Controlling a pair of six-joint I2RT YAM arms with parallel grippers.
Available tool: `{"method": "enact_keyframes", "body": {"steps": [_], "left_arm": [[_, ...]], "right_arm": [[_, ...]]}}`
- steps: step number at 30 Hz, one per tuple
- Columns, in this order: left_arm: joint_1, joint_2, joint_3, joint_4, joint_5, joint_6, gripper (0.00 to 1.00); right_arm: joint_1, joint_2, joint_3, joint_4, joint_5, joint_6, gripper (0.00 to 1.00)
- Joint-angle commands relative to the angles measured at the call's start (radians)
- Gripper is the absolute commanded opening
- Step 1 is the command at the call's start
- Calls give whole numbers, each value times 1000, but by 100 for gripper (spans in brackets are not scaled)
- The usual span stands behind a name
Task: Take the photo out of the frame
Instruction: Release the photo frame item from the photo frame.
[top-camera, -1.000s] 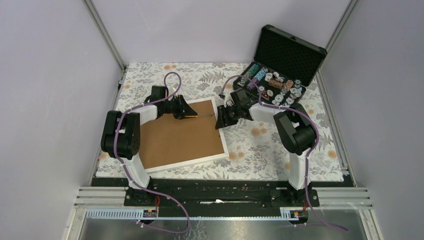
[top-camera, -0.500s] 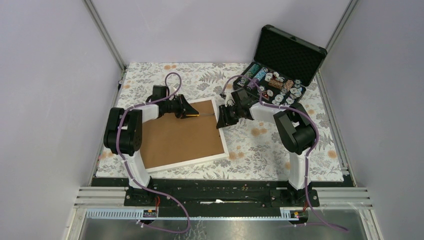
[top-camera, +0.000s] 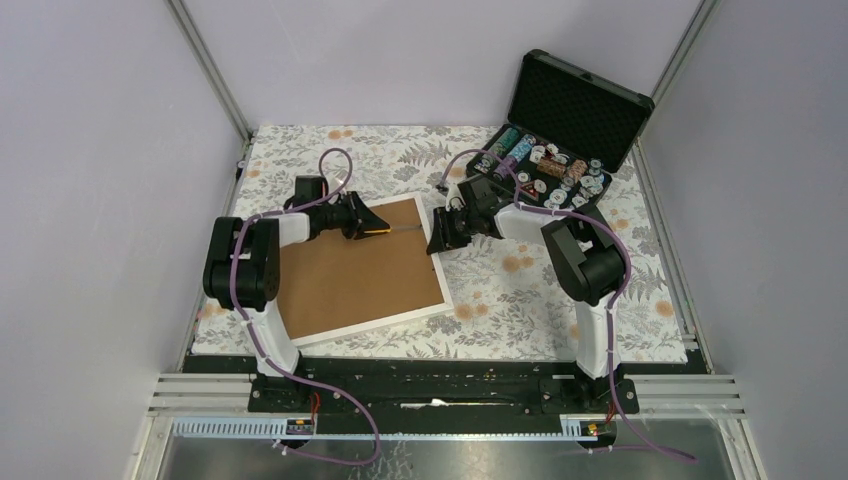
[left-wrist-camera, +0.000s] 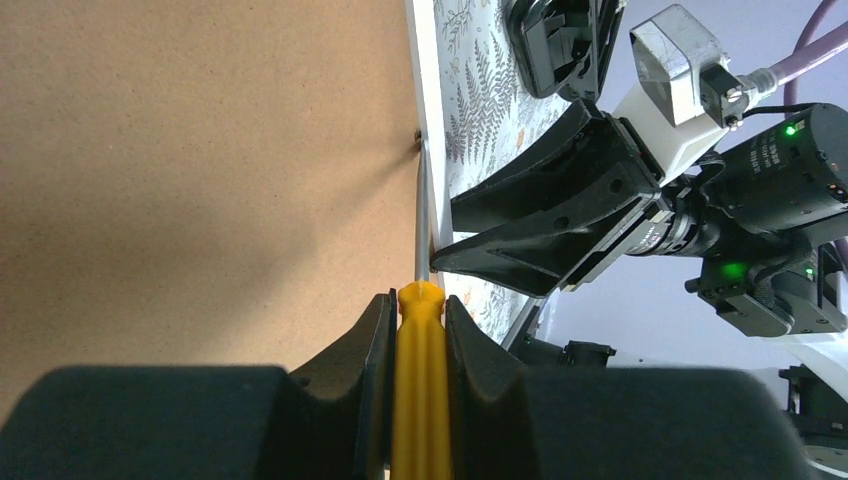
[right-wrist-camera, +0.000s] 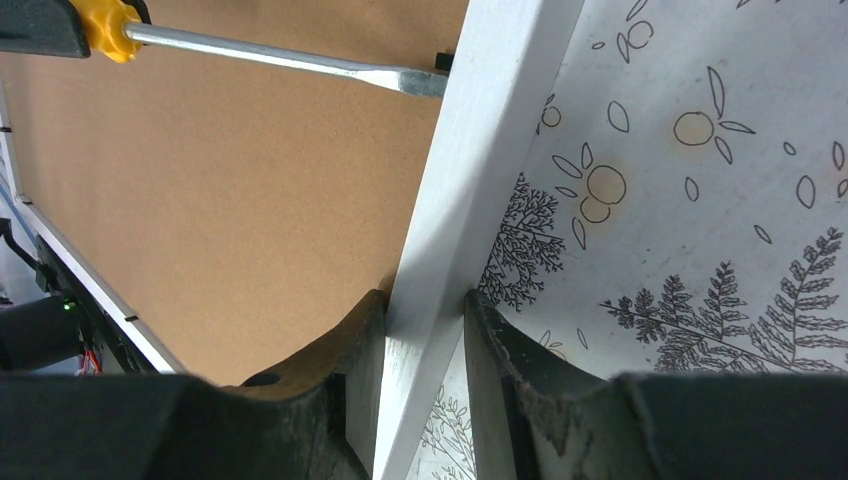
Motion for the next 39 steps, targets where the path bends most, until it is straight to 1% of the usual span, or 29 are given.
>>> {"method": "enact_keyframes", "body": {"steps": [1, 4, 8, 12, 16, 20, 24, 39], "left_arm": [[25, -27, -26, 79, -11, -30, 0], [36, -40, -25, 64, 29, -24, 0], [53, -80, -55, 59, 37, -3, 0], [72, -65, -71, 82, 34, 5, 0], [68, -32, -71, 150, 37, -26, 0], [58, 5, -62, 165, 55, -26, 0], [23, 20, -58, 177, 67, -28, 0], [11, 58, -54, 235, 43, -73, 0]], "right_arm": [[18, 65, -7, -45, 60, -17, 17], [11, 69, -4, -52, 75, -9, 12], [7, 79, -1, -58, 74, 0, 8], [6, 84, 1, -58, 64, 2, 7], [6, 83, 2, -58, 57, 2, 7], [7, 84, 2, -58, 57, 1, 7], [8, 88, 4, -59, 54, 0, 6], [6, 88, -1, -60, 50, -4, 4]]}}
